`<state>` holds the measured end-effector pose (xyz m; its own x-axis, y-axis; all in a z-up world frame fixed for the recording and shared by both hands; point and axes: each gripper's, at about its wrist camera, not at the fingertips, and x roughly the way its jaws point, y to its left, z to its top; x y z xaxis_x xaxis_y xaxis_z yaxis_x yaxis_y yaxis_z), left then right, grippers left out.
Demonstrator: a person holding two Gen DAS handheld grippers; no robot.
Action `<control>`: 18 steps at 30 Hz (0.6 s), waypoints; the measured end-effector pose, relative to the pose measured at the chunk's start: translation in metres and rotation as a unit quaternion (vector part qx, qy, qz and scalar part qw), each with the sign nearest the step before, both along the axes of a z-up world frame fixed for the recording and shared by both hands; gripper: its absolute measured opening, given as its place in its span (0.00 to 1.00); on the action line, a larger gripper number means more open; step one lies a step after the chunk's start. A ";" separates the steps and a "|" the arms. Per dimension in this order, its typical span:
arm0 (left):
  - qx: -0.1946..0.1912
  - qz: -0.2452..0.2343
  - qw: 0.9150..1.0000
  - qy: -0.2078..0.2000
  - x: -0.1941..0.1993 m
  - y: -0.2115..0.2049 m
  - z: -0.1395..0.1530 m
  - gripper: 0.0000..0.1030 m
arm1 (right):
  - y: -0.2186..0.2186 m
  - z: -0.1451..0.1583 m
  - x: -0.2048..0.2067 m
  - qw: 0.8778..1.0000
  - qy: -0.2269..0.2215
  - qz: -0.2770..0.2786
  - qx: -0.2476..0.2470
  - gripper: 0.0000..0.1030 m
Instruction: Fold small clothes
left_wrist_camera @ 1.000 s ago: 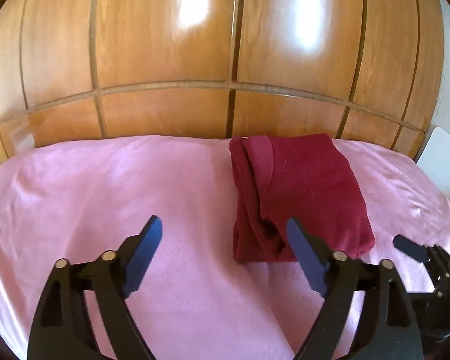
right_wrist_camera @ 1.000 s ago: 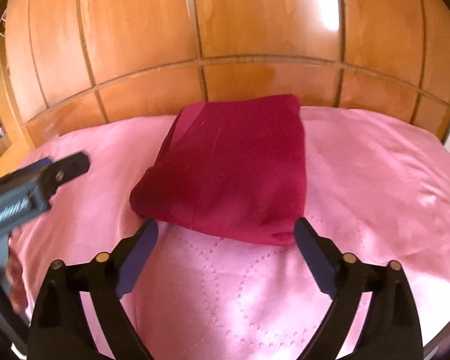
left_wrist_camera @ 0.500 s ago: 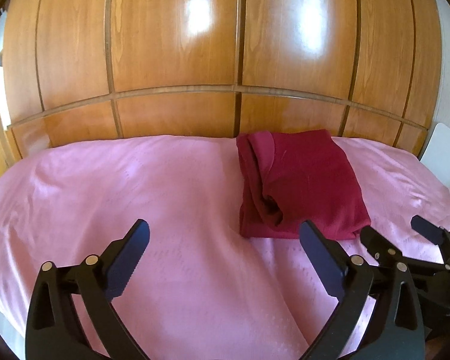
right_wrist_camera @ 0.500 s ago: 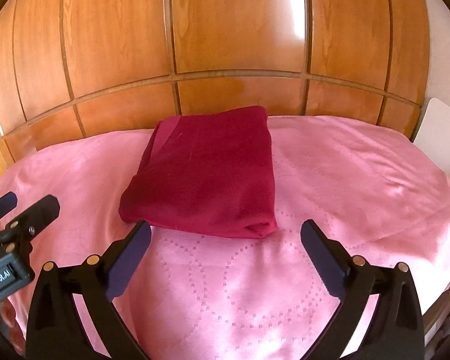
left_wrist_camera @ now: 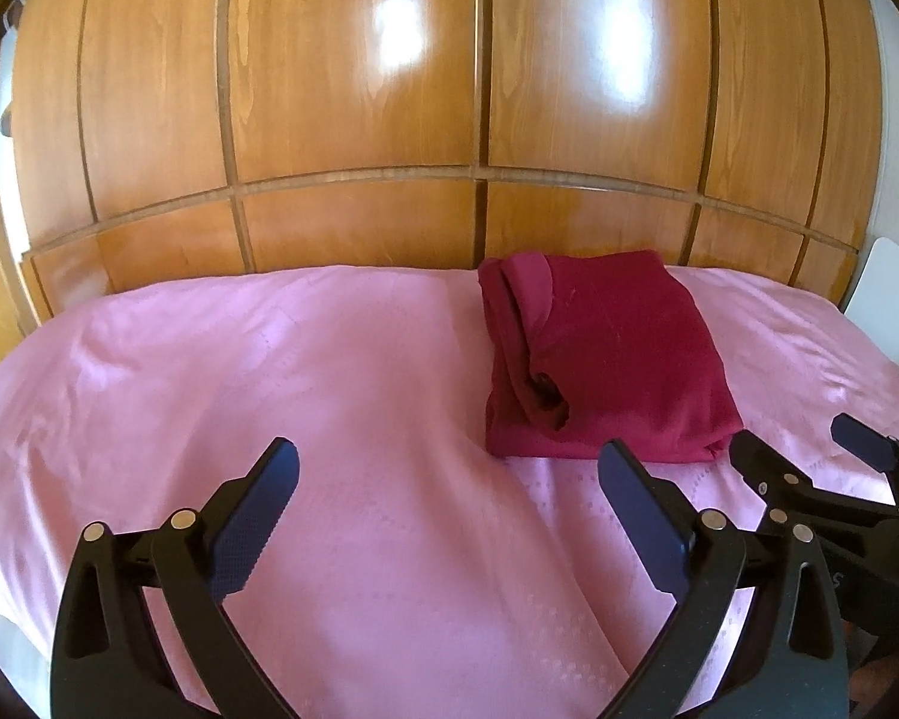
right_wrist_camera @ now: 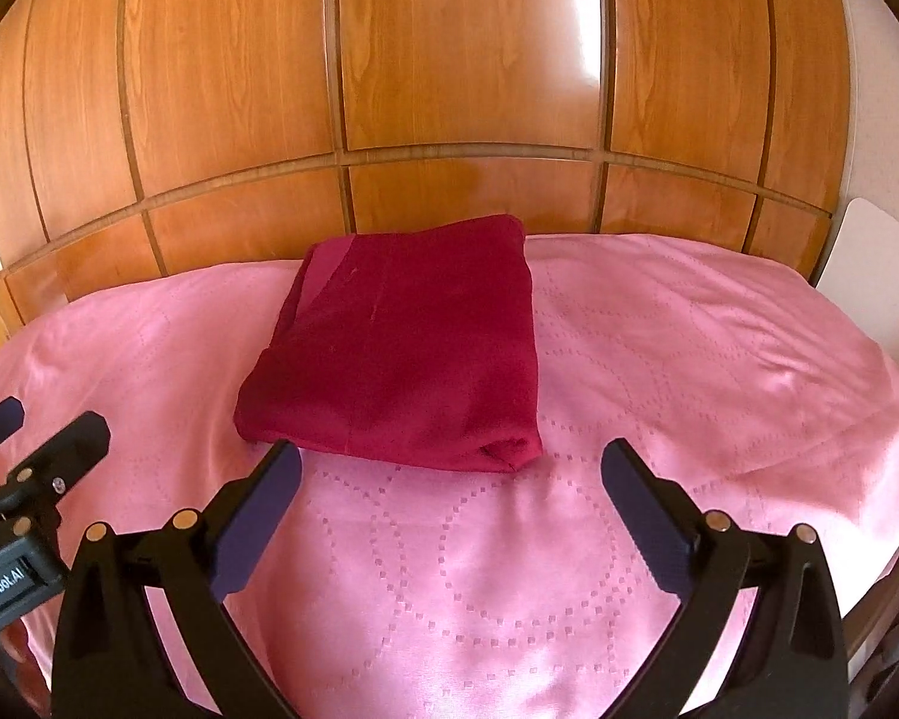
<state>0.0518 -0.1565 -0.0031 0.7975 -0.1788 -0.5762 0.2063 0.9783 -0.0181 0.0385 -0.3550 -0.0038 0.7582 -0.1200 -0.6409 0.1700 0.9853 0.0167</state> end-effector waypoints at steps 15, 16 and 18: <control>0.008 0.011 1.000 -0.012 0.003 0.008 -0.001 0.96 | -0.004 -0.002 0.000 1.000 0.003 -0.005 0.003 0.97; 0.010 0.016 1.000 -0.014 0.003 0.009 -0.001 0.96 | -0.004 -0.002 0.000 1.000 0.003 -0.007 0.004 0.97; 0.006 0.020 1.000 -0.010 0.003 0.009 -0.002 0.96 | -0.007 -0.002 0.001 1.000 0.002 -0.007 0.004 0.97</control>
<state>0.0548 -0.1475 -0.0048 0.8154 -0.1397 -0.5618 0.1675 0.9859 -0.0019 0.0396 -0.3617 -0.0057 0.7538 -0.1264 -0.6448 0.1846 0.9825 0.0232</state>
